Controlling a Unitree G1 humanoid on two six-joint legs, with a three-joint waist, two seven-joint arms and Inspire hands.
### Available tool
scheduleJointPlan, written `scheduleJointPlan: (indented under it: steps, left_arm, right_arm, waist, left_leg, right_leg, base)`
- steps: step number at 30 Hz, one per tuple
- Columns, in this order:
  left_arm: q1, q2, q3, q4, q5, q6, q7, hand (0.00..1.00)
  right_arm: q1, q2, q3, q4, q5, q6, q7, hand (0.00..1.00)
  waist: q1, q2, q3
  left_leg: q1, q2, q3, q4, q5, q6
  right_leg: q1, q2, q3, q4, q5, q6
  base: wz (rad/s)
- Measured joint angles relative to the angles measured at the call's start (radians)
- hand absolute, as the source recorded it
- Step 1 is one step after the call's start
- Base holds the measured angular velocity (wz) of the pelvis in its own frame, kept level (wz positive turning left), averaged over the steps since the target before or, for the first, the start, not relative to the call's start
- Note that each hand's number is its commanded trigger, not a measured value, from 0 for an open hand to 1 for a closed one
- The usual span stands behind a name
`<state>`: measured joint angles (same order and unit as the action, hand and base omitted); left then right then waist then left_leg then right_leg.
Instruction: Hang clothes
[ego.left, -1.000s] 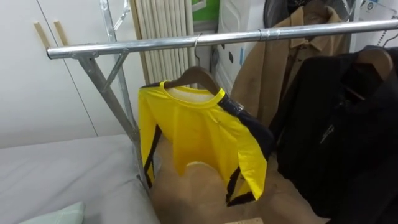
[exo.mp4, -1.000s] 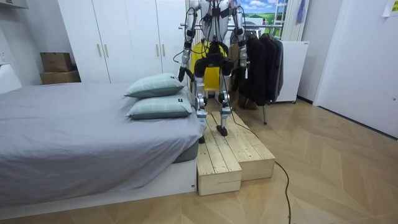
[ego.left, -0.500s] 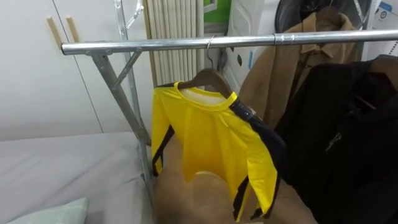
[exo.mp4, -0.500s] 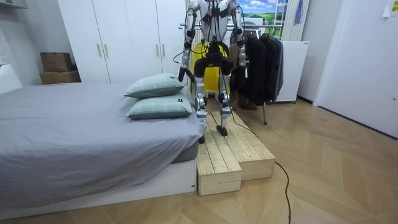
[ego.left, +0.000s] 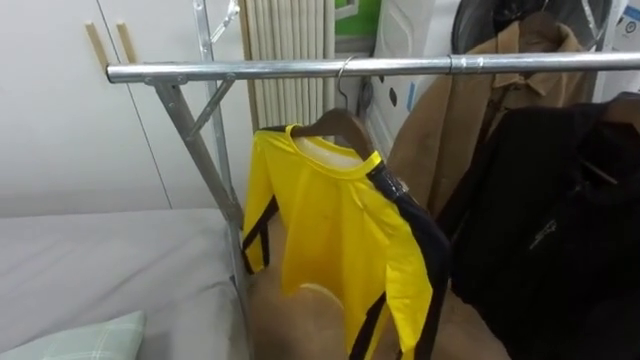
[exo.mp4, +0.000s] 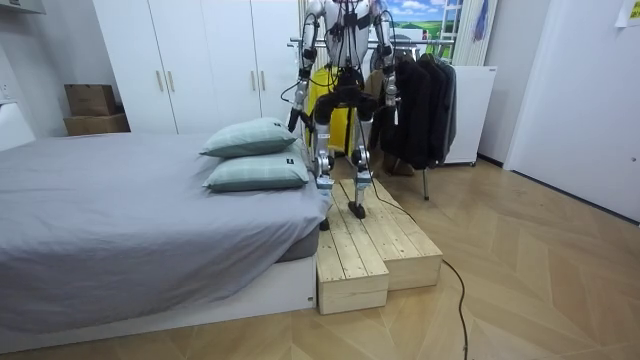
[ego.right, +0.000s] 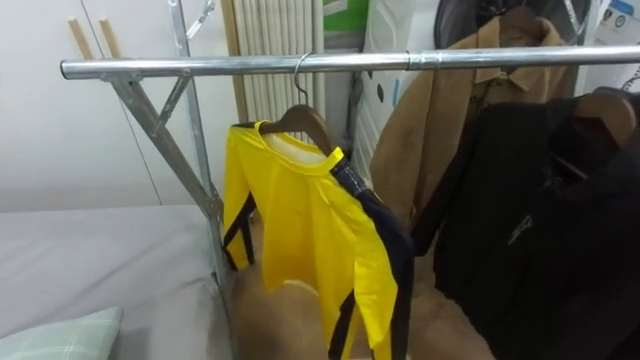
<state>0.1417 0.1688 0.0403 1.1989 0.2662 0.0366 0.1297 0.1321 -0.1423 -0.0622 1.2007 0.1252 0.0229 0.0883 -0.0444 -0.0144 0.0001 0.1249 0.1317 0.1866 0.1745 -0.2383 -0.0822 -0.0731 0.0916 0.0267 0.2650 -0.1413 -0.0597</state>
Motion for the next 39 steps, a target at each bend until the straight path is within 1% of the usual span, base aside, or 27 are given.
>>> scheduleJointPlan:
  steps: [2, 5, 8, 9, 10, 11, 12, 13, 14, 16, 17, 19, 20, 22, 24, 25, 26, 27, 28, 29, 30, 31, 32, 34, 35, 37, 39]
  left_arm:
    - [0.002, -0.001, 0.006, 0.001, 0.000, 0.000, 0.002, 0.00]
    - [0.005, -0.002, 0.001, 0.000, 0.000, 0.002, -0.004, 0.00]
    - [0.016, -0.008, -0.008, -0.020, -0.001, 0.027, -0.015, 0.00]
    - [0.018, -0.010, -0.008, -0.020, -0.001, 0.032, -0.022, 0.00]
    - [0.017, -0.011, -0.004, -0.025, -0.001, 0.041, -0.034, 0.00]
    - [0.012, -0.012, -0.004, -0.028, -0.001, 0.047, -0.038, 0.00]
    - [0.002, -0.015, -0.004, -0.030, -0.020, 0.053, -0.052, 0.00]
    - [0.006, -0.015, -0.005, -0.032, -0.032, 0.053, -0.064, 0.00]
    - [0.006, -0.015, -0.005, -0.033, -0.033, 0.055, -0.071, 0.00]
    - [0.007, -0.020, -0.006, -0.045, -0.031, 0.059, -0.093, 0.00]
    - [0.006, -0.020, -0.005, -0.048, -0.030, 0.060, -0.101, 0.00]
    - [0.002, -0.020, -0.006, -0.059, -0.033, 0.060, -0.108, 0.00]
    - [0.004, -0.021, -0.006, -0.059, -0.034, 0.060, -0.109, 0.00]
    - [0.002, -0.025, -0.009, -0.059, -0.036, 0.061, -0.109, 0.00]
    - [0.002, -0.024, -0.008, -0.059, -0.036, 0.061, -0.100, 0.00]
    - [0.001, -0.021, -0.009, -0.058, -0.037, 0.061, -0.097, 0.00]
    - [0.002, -0.019, -0.008, -0.058, -0.039, 0.061, -0.095, 0.00]
    - [0.004, -0.019, -0.004, -0.050, -0.041, 0.060, -0.094, 0.00]
    - [0.003, -0.021, -0.004, -0.033, -0.062, 0.060, -0.096, 0.00]
    - [0.001, -0.019, -0.005, -0.028, -0.065, 0.060, -0.096, 0.00]
    - [0.001, -0.008, -0.012, -0.018, -0.056, 0.063, -0.085, 0.00]
    - [0.009, -0.004, 0.001, -0.018, -0.060, 0.063, -0.076, 0.00]
    - [0.015, -0.005, 0.009, -0.018, -0.067, 0.064, -0.073, 0.00]
    - [0.021, -0.008, 0.023, -0.017, -0.125, 0.064, -0.072, 0.00]
    - [0.025, -0.007, 0.030, -0.017, -0.140, 0.064, -0.071, 0.00]
    - [0.039, -0.005, 0.037, -0.018, -0.165, 0.068, -0.072, 0.00]
    - [0.056, -0.001, 0.039, -0.018, -0.166, 0.074, -0.072, 0.00]
  right_arm:
    - [-0.009, -0.003, 0.001, 0.001, -0.005, 0.001, 0.000, 0.00]
    - [-0.012, -0.010, 0.004, 0.001, 0.002, 0.006, -0.004, 0.00]
    - [-0.015, -0.016, 0.002, 0.001, -0.023, 0.031, -0.007, 0.00]
    - [-0.021, -0.016, -0.001, 0.001, -0.038, 0.035, -0.008, 0.00]
    - [-0.026, -0.018, -0.004, 0.002, -0.069, 0.036, -0.007, 0.00]
    - [-0.027, -0.019, -0.004, 0.003, -0.083, 0.037, -0.007, 0.00]
    - [-0.029, -0.023, -0.004, 0.005, -0.087, 0.047, -0.009, 0.00]
    - [-0.031, -0.025, -0.003, 0.005, -0.090, 0.060, -0.013, 0.00]
    - [-0.033, -0.029, -0.003, 0.005, -0.092, 0.065, -0.017, 0.00]
    - [-0.033, -0.054, -0.005, 0.005, -0.097, 0.090, -0.034, 0.00]
    - [-0.034, -0.056, -0.007, 0.004, -0.102, 0.097, -0.037, 0.00]
    - [-0.037, -0.060, -0.009, 0.004, -0.104, 0.111, -0.055, 0.00]
    - [-0.037, -0.060, -0.007, 0.006, -0.107, 0.111, -0.058, 0.00]
    - [-0.039, -0.059, -0.008, 0.007, -0.109, 0.110, -0.069, 0.00]
    - [-0.040, -0.057, -0.015, 0.007, -0.099, 0.109, -0.083, 0.00]
    - [-0.040, -0.054, -0.018, 0.007, -0.080, 0.107, -0.095, 0.00]
    - [-0.040, -0.053, -0.020, 0.007, -0.071, 0.105, -0.101, 0.00]
    - [-0.036, -0.058, -0.029, 0.010, -0.041, 0.099, -0.113, 0.00]
    - [-0.023, -0.062, -0.044, 0.010, 0.013, 0.095, -0.124, 0.00]
    - [-0.013, -0.060, -0.053, 0.010, 0.038, 0.092, -0.127, 0.00]
    - [0.015, -0.051, -0.076, 0.010, 0.073, 0.090, -0.132, 0.00]
    - [0.025, -0.051, -0.086, 0.013, 0.088, 0.097, -0.135, 0.00]
    - [0.028, -0.051, -0.090, 0.022, 0.089, 0.098, -0.137, 0.00]
    - [0.026, -0.047, -0.104, 0.048, 0.088, 0.113, -0.144, 0.00]
    - [0.025, -0.045, -0.111, 0.050, 0.088, 0.116, -0.143, 0.00]
    - [0.019, -0.045, -0.127, 0.041, 0.087, 0.127, -0.142, 0.00]
    - [0.006, -0.042, -0.134, 0.024, 0.080, 0.131, -0.139, 0.00]
  waist:
    - [-0.001, 0.001, 0.0003]
    - [-0.002, 0.014, 0.0011]
    - [0.000, 0.020, 0.0007]
    - [0.000, 0.018, 0.0015]
    - [-0.001, 0.017, 0.0012]
    - [-0.004, 0.013, 0.0001]
    - [-0.001, 0.012, 0.0042]
    - [-0.001, 0.017, 0.0074]
    - [-0.001, 0.026, 0.0107]
    - [-0.005, 0.045, 0.0107]
    - [-0.005, 0.047, 0.0098]
    - [-0.002, 0.041, 0.0115]
    - [0.004, 0.040, 0.0126]
    - [0.008, 0.038, 0.0139]
    - [0.003, 0.032, 0.0154]
    - [-0.001, 0.025, 0.0124]
    - [-0.001, 0.021, 0.0111]
    - [-0.001, 0.024, 0.0088]
    - [-0.013, 0.049, 0.0024]
    - [-0.037, 0.030, 0.0053]
    - [-0.066, 0.024, -0.0031]
    - [-0.064, 0.011, 0.0001]
    - [-0.062, 0.014, -0.0032]
    - [-0.060, 0.028, -0.0032]
    - [-0.059, 0.027, -0.0036]
    - [-0.058, 0.020, -0.0044]
    - [-0.056, 0.011, -0.0028]
  left_leg:
    - [-0.027, 0.002, -0.013, 0.030, 0.000, -0.001]
    - [-0.066, 0.013, -0.040, 0.062, 0.007, -0.012]
    - [-0.095, 0.024, -0.025, 0.071, 0.024, -0.032]
    - [-0.115, 0.027, -0.014, 0.074, 0.044, -0.036]
    - [-0.138, 0.033, 0.032, 0.081, 0.065, -0.035]
    - [-0.153, 0.039, 0.073, 0.102, 0.070, -0.028]
    - [-0.174, 0.051, 0.166, 0.191, 0.049, 0.010]
    - [-0.173, 0.062, 0.235, 0.265, 0.019, 0.054]
    - [-0.173, 0.070, 0.257, 0.300, 0.005, 0.064]
    - [-0.146, 0.084, 0.316, 0.383, -0.043, 0.071]
    - [-0.135, 0.078, 0.323, 0.384, -0.054, 0.067]
    - [-0.072, 0.041, 0.333, 0.341, -0.087, 0.050]
    - [-0.057, 0.027, 0.333, 0.317, -0.092, 0.050]
    - [-0.022, -0.017, 0.339, 0.214, -0.105, 0.057]
    - [-0.006, -0.042, 0.345, 0.133, -0.107, 0.065]
    - [-0.010, -0.048, 0.353, 0.109, -0.115, 0.076]
    - [-0.013, -0.049, 0.352, 0.100, -0.116, 0.073]
    - [-0.014, -0.044, 0.331, 0.090, -0.118, 0.069]
    - [-0.013, -0.029, 0.299, 0.088, -0.112, 0.067]
    - [-0.007, -0.023, 0.285, 0.087, -0.096, 0.069]
    - [-0.001, -0.029, 0.266, 0.092, -0.074, 0.058]
    - [-0.001, -0.042, 0.243, 0.103, -0.075, 0.059]
    - [0.000, -0.044, 0.223, 0.104, -0.076, 0.059]
    - [0.008, -0.059, 0.146, 0.078, -0.058, 0.063]
    - [0.012, -0.062, 0.130, 0.066, -0.047, 0.060]
    - [0.004, -0.077, 0.076, 0.047, -0.025, 0.072]
    - [-0.014, -0.082, 0.045, 0.050, -0.021, 0.079]
  right_leg:
    - [-0.006, -0.006, -0.023, 0.008, -0.005, -0.006]
    - [-0.008, -0.013, -0.084, -0.007, -0.012, -0.017]
    - [0.003, -0.030, -0.168, -0.009, -0.033, -0.033]
    - [0.004, -0.038, -0.212, -0.010, -0.040, -0.041]
    - [0.008, -0.055, -0.270, -0.024, -0.045, -0.050]
    - [0.009, -0.066, -0.306, -0.029, -0.047, -0.054]
    - [0.021, -0.085, -0.371, -0.027, -0.057, -0.057]
    - [0.037, -0.097, -0.434, -0.025, -0.072, -0.060]
    - [0.046, -0.100, -0.467, -0.024, -0.079, -0.059]
    - [0.069, -0.115, -0.608, -0.005, -0.110, -0.051]
    - [0.069, -0.120, -0.640, 0.003, -0.119, -0.050]
    - [0.075, -0.133, -0.737, 0.030, -0.145, -0.042]
    - [0.076, -0.133, -0.756, 0.032, -0.148, -0.041]
    - [0.062, -0.141, -0.836, 0.049, -0.155, -0.040]
    - [0.053, -0.160, -0.888, 0.079, -0.162, -0.029]
    - [0.041, -0.179, -0.912, 0.110, -0.168, -0.018]
    - [0.034, -0.193, -0.914, 0.141, -0.170, -0.013]
    - [0.015, -0.219, -0.893, 0.205, -0.161, 0.012]
    - [-0.001, -0.226, -0.791, 0.250, -0.143, 0.025]
    - [-0.007, -0.231, -0.734, 0.265, -0.148, 0.016]
    - [-0.006, -0.271, -0.612, 0.267, -0.170, 0.018]
    - [-0.001, -0.297, -0.514, 0.264, -0.172, 0.036]
    - [0.014, -0.286, -0.508, 0.250, -0.165, 0.047]
    - [0.095, -0.272, -0.557, 0.176, -0.149, 0.068]
    - [0.110, -0.267, -0.559, 0.160, -0.142, 0.074]
    - [0.139, -0.252, -0.555, 0.107, -0.117, 0.077]
    - [0.149, -0.236, -0.527, 0.071, -0.101, 0.087]
  base:
    - [0.28]
    - [0.59]
    - [0.86]
    - [1.14]
    - [1.31]
    - [1.61]
    - [1.73]
    - [1.73]
    - [1.72]
    - [1.82]
    - [1.86]
    - [1.62]
    - [1.21]
    - [0.90]
    - [0.77]
    - [0.67]
    - [0.51]
    - [0.54]
    - [0.80]
    - [1.43]
    - [1.42]
    - [1.25]
    - [0.87]
    - [0.94]
    - [0.87]
    - [0.64]
    - [0.50]
